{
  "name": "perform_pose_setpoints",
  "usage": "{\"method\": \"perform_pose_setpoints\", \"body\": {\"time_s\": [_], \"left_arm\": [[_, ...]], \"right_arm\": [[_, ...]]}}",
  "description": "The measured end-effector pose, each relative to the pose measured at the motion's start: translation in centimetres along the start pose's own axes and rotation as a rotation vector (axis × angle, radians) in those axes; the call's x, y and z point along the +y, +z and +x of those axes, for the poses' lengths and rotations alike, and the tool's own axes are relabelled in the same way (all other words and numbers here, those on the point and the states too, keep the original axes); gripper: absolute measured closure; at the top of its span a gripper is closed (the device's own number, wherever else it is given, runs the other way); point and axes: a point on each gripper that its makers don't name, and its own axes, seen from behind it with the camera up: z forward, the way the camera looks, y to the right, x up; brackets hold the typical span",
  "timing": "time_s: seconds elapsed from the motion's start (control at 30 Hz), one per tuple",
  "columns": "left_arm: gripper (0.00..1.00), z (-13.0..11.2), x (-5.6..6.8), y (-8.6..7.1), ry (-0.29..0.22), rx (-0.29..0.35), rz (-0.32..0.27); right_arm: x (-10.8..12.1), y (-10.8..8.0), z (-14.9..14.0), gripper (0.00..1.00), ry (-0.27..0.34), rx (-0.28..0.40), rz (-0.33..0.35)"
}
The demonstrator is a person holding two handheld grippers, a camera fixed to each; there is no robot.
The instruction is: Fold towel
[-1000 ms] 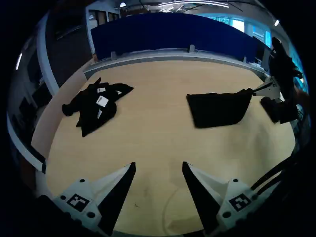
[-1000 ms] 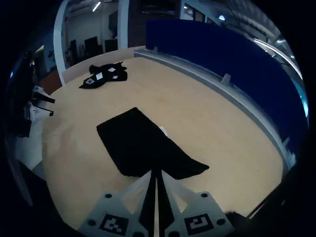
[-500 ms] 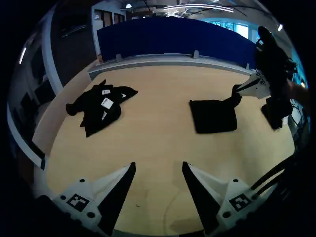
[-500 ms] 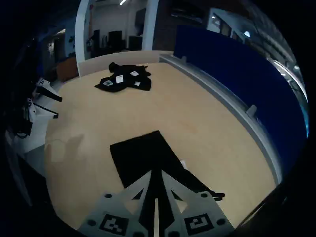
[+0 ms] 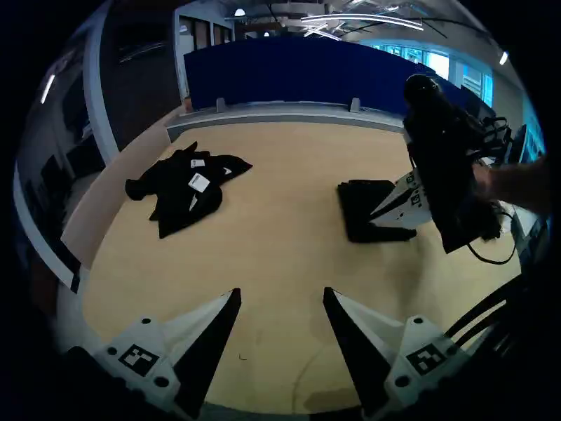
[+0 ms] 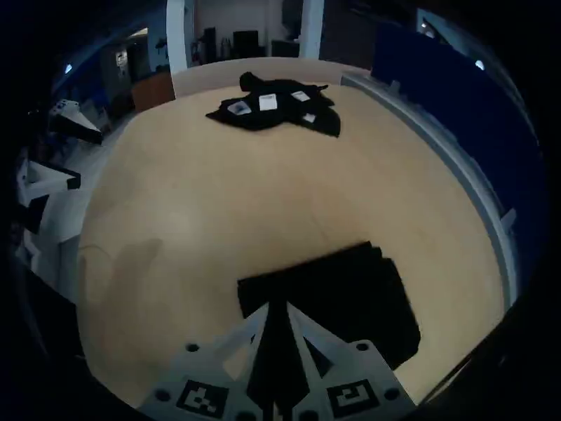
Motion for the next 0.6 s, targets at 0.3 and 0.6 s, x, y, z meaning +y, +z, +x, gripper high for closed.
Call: {"method": "perform_pose_setpoints", "body": {"time_s": [0.3, 0.6], "left_arm": [[0.13, -0.5, 0.2, 0.3, 0.0, -0.003, -0.003], [0.13, 0.0, 0.1, 0.2, -0.001, -0.001, 0.003]], "right_arm": [[-0.1, 0.1, -0.2, 0.97, 0.03, 0.003, 0.011], [0.2, -1.4, 0.0, 0.56, 0.054, 0.036, 0.004]]}}
